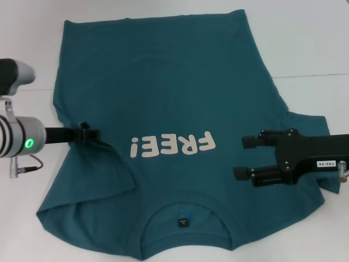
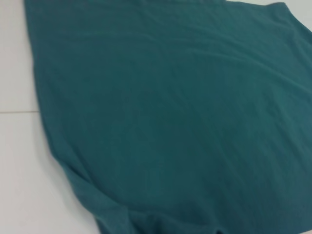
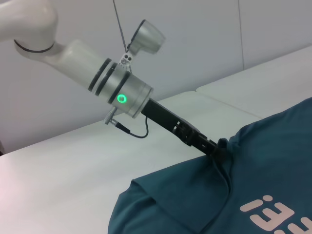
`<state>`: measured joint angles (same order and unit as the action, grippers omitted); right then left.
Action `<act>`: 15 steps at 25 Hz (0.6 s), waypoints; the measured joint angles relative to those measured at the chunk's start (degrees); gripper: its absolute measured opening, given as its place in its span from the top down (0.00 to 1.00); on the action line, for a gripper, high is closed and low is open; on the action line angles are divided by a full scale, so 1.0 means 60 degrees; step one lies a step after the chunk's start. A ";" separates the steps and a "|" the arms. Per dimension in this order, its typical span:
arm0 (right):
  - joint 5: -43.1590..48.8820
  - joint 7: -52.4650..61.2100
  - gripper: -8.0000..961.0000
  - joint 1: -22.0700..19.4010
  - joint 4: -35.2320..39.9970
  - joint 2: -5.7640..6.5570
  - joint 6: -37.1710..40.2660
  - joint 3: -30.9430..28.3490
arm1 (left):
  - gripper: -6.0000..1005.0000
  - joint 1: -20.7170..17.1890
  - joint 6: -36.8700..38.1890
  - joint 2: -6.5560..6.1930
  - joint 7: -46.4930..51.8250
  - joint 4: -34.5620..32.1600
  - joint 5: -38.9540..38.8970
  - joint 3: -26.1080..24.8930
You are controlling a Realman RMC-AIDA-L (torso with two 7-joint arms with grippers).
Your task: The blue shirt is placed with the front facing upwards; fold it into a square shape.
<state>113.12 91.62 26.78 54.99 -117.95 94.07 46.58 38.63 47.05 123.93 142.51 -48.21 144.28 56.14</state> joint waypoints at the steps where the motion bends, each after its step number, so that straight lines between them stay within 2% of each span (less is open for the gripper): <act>1: 0.0000 0.0008 0.04 -0.0007 0.0004 0.0000 0.0000 0.0000 | 0.33 -0.0100 0.0010 -0.0001 0.0003 -0.0124 -0.0003 0.0001; 5: 0.0000 0.0017 0.04 -0.0025 0.0006 -0.0005 0.0000 -0.0031 | 0.33 -0.0384 0.0047 0.0022 0.0008 -0.0484 -0.0027 0.0033; 15: -0.0001 0.0144 0.04 -0.0002 0.0013 -0.0029 -0.0001 -0.0051 | 0.33 -0.0348 0.0374 0.0029 0.0071 -0.0937 -0.0007 0.0171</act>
<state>113.11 92.49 26.77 55.07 -118.12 94.07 46.27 36.54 49.29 124.11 142.93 -53.83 144.24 57.16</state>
